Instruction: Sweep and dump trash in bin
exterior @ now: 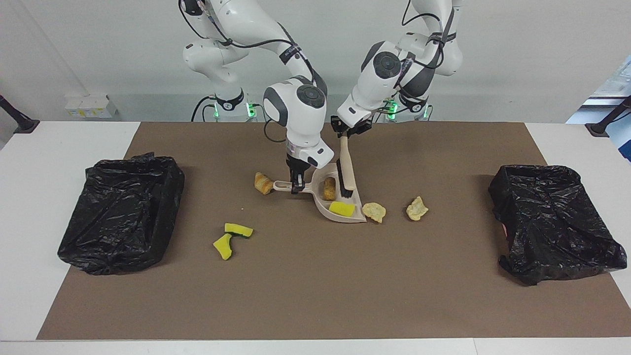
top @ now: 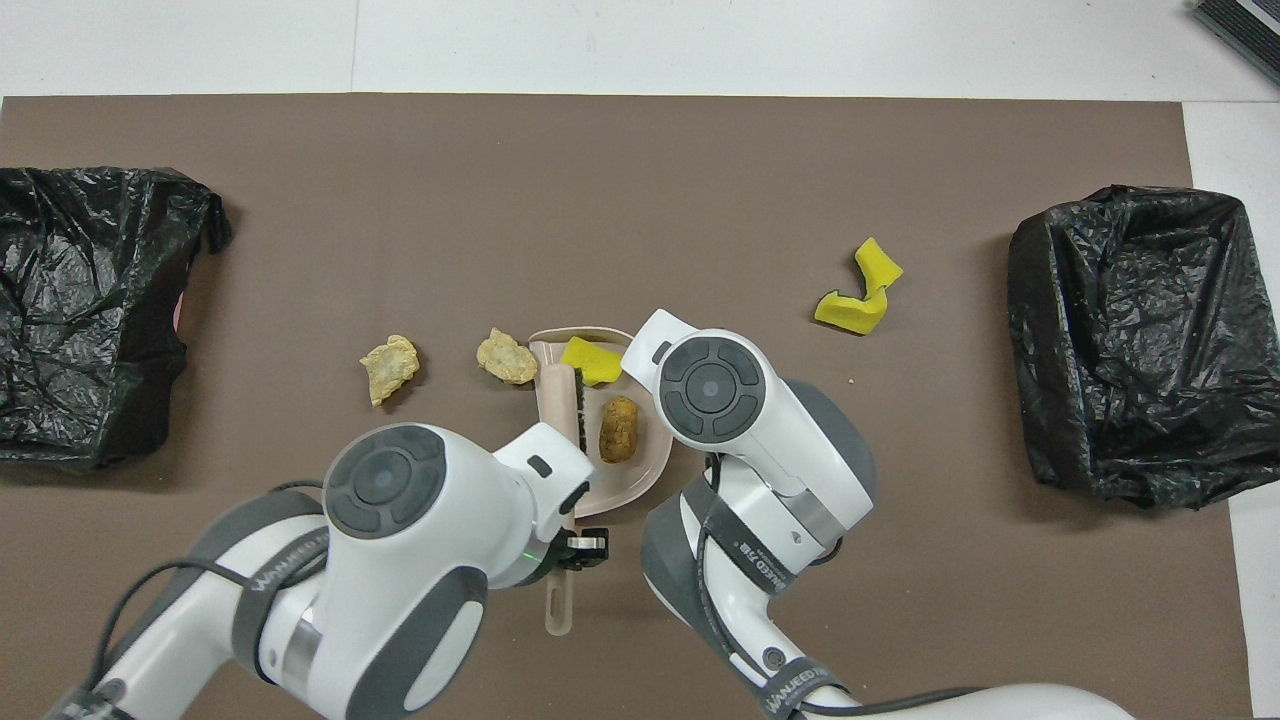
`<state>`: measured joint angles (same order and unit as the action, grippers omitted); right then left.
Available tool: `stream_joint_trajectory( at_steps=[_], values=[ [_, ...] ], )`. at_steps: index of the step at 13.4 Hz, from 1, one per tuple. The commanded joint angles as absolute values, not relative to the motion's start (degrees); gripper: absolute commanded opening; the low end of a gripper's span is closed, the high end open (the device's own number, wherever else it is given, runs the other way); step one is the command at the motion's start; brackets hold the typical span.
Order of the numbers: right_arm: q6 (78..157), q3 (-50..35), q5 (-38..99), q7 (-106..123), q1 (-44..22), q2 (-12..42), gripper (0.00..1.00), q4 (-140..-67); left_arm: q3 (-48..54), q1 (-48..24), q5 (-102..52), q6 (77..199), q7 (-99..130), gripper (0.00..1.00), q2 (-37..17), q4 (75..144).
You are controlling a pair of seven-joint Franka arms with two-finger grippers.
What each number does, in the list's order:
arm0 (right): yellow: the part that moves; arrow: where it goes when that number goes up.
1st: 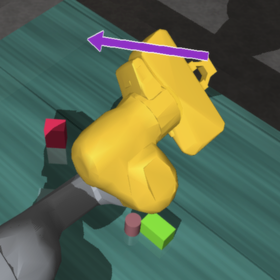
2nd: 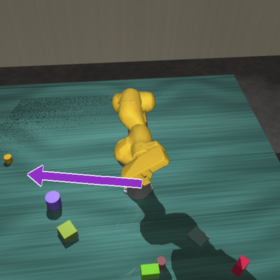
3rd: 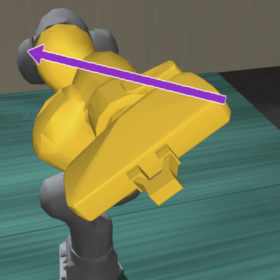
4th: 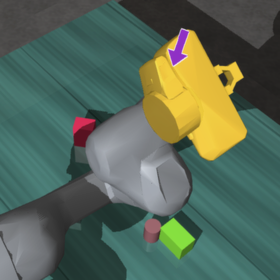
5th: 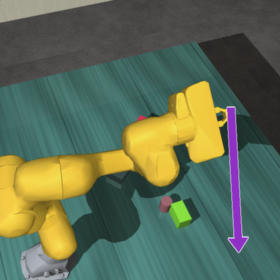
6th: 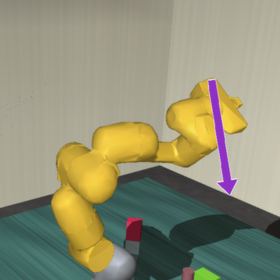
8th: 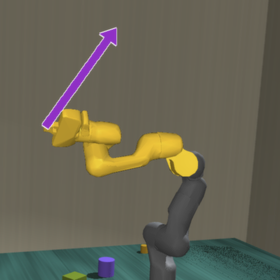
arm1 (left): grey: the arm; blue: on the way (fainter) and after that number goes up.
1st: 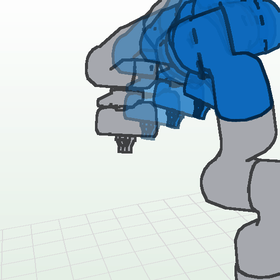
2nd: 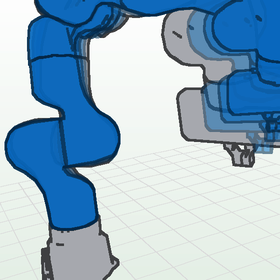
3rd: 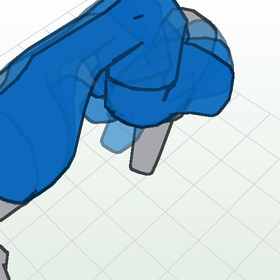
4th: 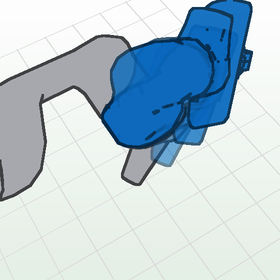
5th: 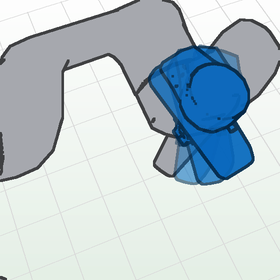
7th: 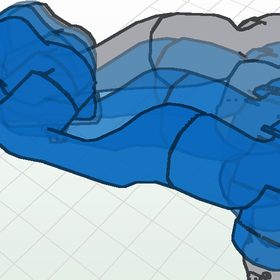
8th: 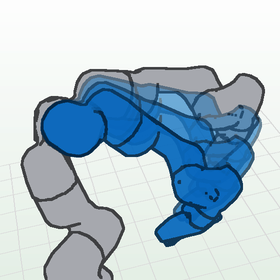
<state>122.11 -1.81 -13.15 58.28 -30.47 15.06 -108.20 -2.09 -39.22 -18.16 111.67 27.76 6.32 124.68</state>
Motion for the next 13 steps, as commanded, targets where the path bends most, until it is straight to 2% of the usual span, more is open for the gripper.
stream_joint_trajectory(
  at_steps=[1, 5, 8, 11, 13],
  values=[
    [121.83, -2.11, -14.06, 56.87, -30.06, 14.51, 0.00, -108.20, -2.28, -35.16, -11.37, 107.66, 25.49, 0.00, 6.33, 122.26],
    [118.74, -2.11, -14.06, 54.59, -29.97, 13.71, 0.00, -107.22, -2.37, -24.55, -6.34, 109.68, 9.45, 0.00, 4.93, 121.90],
    [118.65, -2.11, -14.06, 50.28, -30.06, 13.27, 0.00, -108.10, -2.29, -18.57, 1.03, 113.01, 2.39, 0.00, 0.90, 121.38],
    [117.16, -2.02, -14.15, 49.92, -30.24, 13.01, 0.00, -108.10, -2.37, -10.22, 3.69, 114.87, -8.22, 0.00, -0.44, 121.38],
    [117.68, -2.11, -14.15, 47.21, -30.67, 13.44, 0.00, -108.19, -2.29, -8.44, 4.39, 115.31, -11.68, 0.00, -2.36, 121.46]
  ],
)
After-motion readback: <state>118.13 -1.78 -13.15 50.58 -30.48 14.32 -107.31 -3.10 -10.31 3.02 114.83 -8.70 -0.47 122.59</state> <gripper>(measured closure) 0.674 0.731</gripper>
